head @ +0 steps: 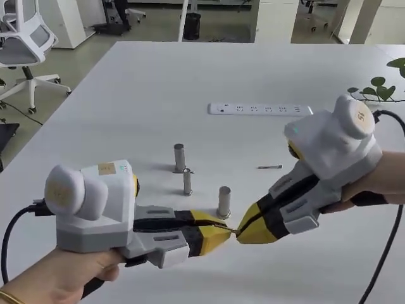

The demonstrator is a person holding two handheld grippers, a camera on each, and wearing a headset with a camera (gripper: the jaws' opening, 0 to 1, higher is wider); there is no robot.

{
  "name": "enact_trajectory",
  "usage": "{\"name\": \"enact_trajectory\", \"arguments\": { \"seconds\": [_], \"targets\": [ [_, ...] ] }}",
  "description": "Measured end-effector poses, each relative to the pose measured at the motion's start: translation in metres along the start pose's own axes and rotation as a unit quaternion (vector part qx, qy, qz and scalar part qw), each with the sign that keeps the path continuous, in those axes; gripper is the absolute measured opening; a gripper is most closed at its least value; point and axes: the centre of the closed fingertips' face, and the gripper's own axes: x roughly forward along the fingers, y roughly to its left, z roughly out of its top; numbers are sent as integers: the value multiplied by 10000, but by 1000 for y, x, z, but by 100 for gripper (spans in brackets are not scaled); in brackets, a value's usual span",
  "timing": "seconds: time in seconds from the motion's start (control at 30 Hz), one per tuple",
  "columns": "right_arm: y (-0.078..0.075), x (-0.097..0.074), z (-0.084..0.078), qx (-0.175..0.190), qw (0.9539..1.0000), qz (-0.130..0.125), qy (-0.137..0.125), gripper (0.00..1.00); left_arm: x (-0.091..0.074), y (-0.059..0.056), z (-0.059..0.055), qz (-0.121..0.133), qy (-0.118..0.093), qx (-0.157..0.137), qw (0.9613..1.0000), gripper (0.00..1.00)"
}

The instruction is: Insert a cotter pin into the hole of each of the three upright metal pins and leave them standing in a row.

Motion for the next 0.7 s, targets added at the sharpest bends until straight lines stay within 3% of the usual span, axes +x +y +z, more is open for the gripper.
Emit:
{"name": "enact_trajectory", "arguments": {
  "seconds": [0.2,0.5,0.7],
  "targets": [
    [-11,-4,-11,-84,9992,-210,325,0,-2,11,1,295,-25,121,9995,15],
    [-39,-10,-30,57,9938,-809,758,0,-3,28,2,781,-35,201,9967,25],
    [-49,-15,-28,176,9925,-979,711,0,-1,42,-2,1074,-1,277,9938,29]
  ]
}}
